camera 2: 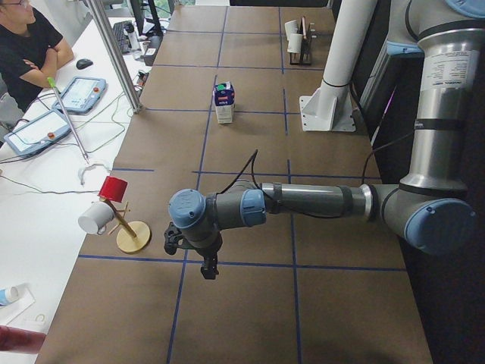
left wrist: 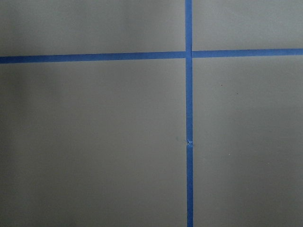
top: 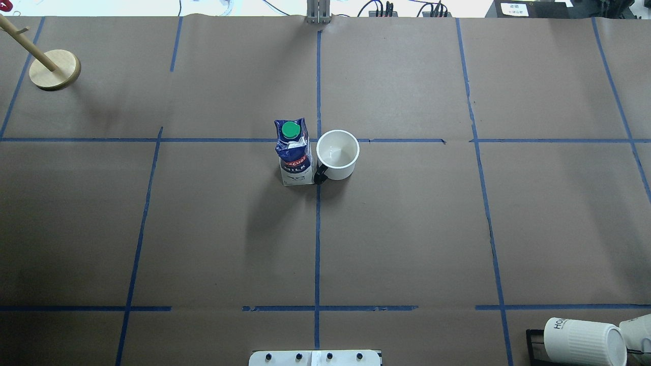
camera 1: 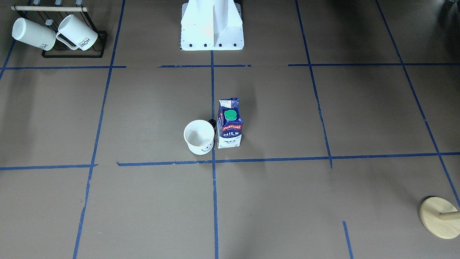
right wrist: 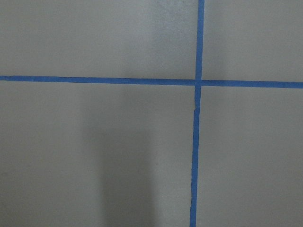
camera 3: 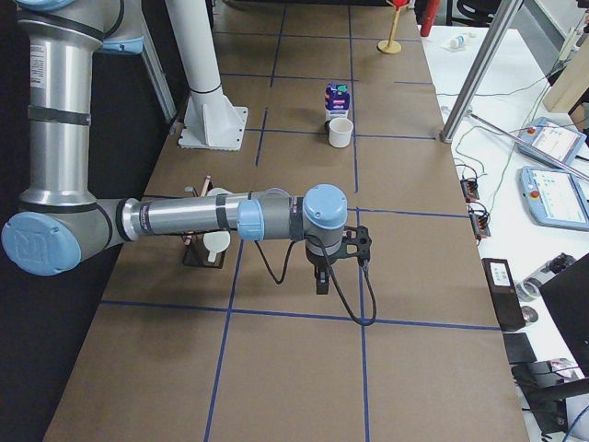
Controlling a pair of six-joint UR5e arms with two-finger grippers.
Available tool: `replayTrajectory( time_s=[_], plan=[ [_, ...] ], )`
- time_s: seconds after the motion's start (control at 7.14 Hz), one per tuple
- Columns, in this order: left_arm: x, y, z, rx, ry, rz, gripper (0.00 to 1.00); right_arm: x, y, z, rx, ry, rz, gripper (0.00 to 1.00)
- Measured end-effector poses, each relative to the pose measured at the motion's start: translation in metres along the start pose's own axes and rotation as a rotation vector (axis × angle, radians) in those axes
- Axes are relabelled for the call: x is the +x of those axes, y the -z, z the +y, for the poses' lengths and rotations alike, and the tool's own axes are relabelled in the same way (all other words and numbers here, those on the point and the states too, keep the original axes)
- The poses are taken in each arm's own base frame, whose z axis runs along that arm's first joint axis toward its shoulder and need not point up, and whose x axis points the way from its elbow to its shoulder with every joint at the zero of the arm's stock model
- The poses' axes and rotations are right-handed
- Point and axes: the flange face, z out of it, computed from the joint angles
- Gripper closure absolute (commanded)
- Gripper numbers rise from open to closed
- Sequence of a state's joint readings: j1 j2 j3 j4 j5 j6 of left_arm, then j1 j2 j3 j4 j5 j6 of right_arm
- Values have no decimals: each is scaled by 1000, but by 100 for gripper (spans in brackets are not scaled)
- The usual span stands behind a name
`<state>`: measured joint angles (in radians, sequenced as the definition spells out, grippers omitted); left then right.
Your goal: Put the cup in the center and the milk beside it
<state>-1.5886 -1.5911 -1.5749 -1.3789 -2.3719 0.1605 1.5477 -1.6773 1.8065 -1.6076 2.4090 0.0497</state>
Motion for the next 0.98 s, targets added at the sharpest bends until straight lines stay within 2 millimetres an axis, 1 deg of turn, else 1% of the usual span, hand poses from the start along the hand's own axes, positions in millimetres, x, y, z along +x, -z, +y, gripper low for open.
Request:
replayTrajectory(
  time_s=[0.14,0.7,0.98],
  plan=[
    [0,0,0,0,0,-1,0,2,-1,0,-3,-3,1,0],
    [0,0,-1,-1,-1,-3,0,23,-20,4,-40,-43,5,0],
    [0,0,-1,-1,-2,-3,0,26,-22,5,-42,-45,6,0]
  ],
)
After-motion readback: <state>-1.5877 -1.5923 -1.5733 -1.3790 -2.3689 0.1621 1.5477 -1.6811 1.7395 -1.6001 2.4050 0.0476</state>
